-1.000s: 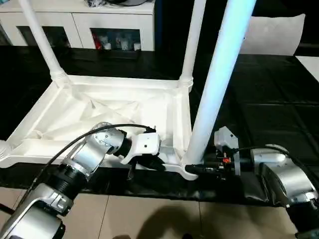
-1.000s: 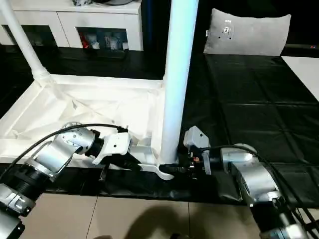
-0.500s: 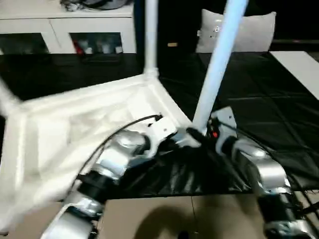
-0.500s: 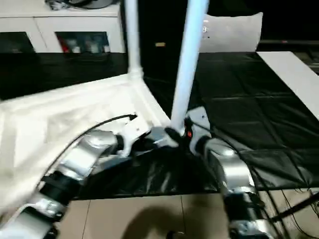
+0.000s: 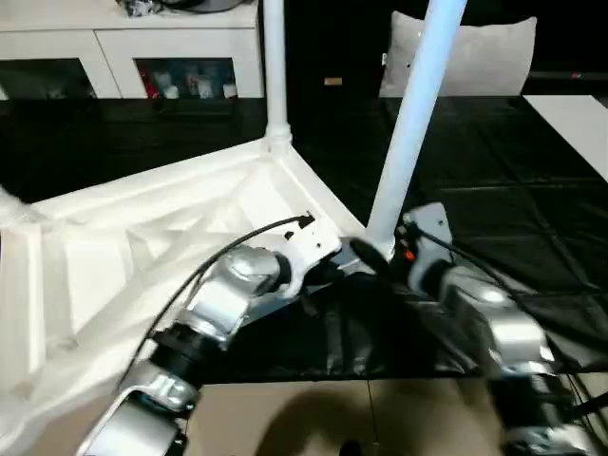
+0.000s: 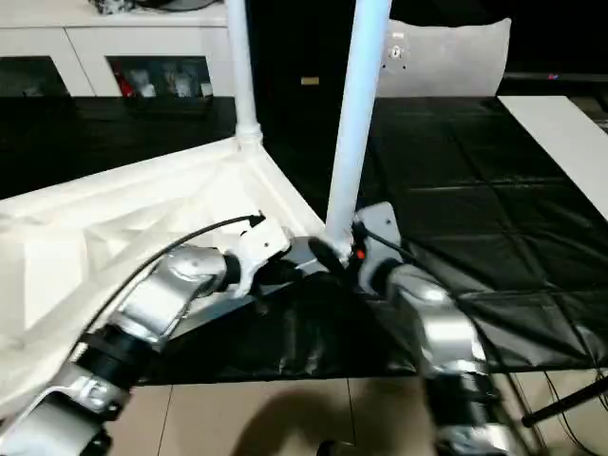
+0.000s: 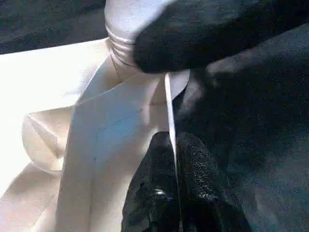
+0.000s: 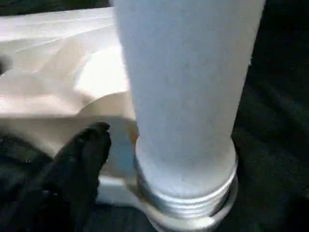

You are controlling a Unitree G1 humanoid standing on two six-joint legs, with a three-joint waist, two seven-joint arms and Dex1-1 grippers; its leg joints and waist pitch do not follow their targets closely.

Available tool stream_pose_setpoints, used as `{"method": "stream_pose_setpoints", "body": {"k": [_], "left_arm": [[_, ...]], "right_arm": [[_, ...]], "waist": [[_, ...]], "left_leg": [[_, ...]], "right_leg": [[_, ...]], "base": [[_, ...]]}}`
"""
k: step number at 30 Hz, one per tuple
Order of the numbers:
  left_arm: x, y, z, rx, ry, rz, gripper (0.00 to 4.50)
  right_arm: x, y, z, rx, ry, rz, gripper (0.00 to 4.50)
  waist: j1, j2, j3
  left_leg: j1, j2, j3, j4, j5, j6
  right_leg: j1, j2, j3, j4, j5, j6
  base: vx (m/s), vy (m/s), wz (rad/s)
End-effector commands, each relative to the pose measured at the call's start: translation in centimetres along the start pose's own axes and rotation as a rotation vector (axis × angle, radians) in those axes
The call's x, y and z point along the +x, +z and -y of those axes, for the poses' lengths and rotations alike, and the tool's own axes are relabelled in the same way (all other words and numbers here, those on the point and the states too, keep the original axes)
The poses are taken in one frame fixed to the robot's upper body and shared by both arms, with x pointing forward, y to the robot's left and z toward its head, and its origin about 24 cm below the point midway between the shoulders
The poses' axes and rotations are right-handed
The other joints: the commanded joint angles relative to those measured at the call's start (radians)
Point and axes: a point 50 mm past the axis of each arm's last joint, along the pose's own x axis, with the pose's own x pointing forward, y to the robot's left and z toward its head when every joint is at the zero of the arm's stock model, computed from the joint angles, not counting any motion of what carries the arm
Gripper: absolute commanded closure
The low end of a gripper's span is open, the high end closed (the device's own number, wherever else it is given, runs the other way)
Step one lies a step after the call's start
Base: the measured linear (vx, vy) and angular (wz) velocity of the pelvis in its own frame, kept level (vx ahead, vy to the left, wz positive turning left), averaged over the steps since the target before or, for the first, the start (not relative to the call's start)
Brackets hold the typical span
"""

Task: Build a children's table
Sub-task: Rotate leg to tighten

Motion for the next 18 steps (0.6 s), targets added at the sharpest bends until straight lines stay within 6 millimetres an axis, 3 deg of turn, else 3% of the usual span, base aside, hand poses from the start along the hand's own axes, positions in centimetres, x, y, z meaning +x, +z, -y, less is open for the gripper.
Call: {"method": "stream_pose_setpoints", "body": {"k": [1, 9, 18], "left_arm": [[-0.1, 0.3, 0.2, 0.067, -0.051, -0.004, 4.5], [-1.7, -1.0, 0.1, 0.177, -0.239, -0.051, 4.5], [-3.0, -1.6, 1.1, 0.244, -0.455, -0.076, 4.5]], "right_arm": [[0.1, 0.5, -1.6, -0.057, 0.164, 0.017, 0.09], [-2.7, 0.6, -0.1, -0.187, 0.331, -0.075, 0.09], [-3.6, 0.9, 0.3, -0.272, 0.443, -0.112, 0.09]], "waist": [[0.008, -0.005, -0.052], [0.024, -0.003, -0.05], [0.048, -0.003, -0.054]], "left_leg": [[-0.022, 0.034, -0.003, -0.067, -0.078, 0.132], [-0.017, 0.035, 0.0, -0.068, -0.087, 0.139], [-0.013, 0.044, 0.002, -0.068, -0.044, 0.138]], "right_leg": [[0.073, -0.07, 0.065, -0.063, -0.333, -0.103], [0.071, -0.07, 0.068, -0.064, -0.347, -0.108], [0.07, -0.073, 0.076, -0.045, -0.269, -0.157]], "base": [[0.0, 0.0, 0.0], [0.0, 0.0, 0.0], [0.0, 0.0, 0.0]]}}
